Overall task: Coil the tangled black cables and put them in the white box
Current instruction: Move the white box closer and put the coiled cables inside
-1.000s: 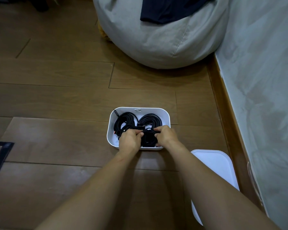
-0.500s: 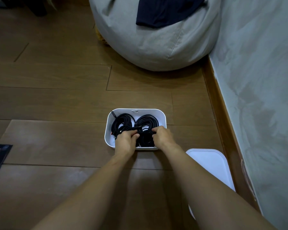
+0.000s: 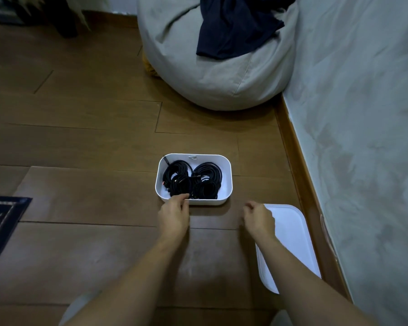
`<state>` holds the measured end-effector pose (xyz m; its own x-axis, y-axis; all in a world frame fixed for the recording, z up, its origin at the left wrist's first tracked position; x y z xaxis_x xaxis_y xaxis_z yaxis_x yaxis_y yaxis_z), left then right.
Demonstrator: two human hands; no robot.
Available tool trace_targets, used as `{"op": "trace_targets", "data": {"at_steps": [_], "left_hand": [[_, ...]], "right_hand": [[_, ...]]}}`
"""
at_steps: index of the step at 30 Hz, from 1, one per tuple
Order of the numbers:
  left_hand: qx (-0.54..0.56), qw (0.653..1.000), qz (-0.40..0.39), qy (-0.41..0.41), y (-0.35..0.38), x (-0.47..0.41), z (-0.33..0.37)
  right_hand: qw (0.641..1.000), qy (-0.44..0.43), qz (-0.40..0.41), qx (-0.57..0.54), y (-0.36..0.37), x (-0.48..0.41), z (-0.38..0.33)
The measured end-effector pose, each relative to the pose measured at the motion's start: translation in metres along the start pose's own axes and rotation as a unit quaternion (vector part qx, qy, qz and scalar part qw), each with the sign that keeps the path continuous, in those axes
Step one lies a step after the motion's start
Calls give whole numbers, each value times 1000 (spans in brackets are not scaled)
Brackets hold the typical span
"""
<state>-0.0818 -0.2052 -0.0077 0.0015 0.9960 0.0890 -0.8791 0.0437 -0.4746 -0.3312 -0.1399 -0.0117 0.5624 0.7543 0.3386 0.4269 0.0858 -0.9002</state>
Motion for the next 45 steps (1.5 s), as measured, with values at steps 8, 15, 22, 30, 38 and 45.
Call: {"op": "trace_targets", "data": {"at_steps": [8, 15, 22, 30, 38, 45], "left_hand": [[-74, 987, -125, -67, -12, 79, -47], [-183, 962, -191, -63, -20, 111, -86], [-270, 920, -277, -65, -20, 104, -97], [-285, 923, -251, -60, -13, 101, -104], [-210, 956, -164, -124, -21, 46, -100], [-158, 970, -119, -142, -33, 29, -86]], "right_hand": [[970, -17, -178, 164, 78, 78, 51], [949, -198, -177, 171, 116, 152, -3], [911, -311, -222, 153, 127, 160, -26], [963, -218, -115, 104, 84, 98, -27], [986, -76, -80, 125, 58, 34, 9], [994, -28, -102, 7, 62, 23, -9]]}}
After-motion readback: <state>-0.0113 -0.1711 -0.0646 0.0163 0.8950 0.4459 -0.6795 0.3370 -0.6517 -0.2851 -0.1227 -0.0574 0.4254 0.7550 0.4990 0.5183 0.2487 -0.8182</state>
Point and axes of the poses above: each hand's wrist, its own x-axis away from the middle knuckle, its own y-axis out of the palm, z = x × y, the point moved 4 cm from there along -x, towards the middle knuckle, and after that the axes turned 15 degrees about x, right-handed, at the moved point
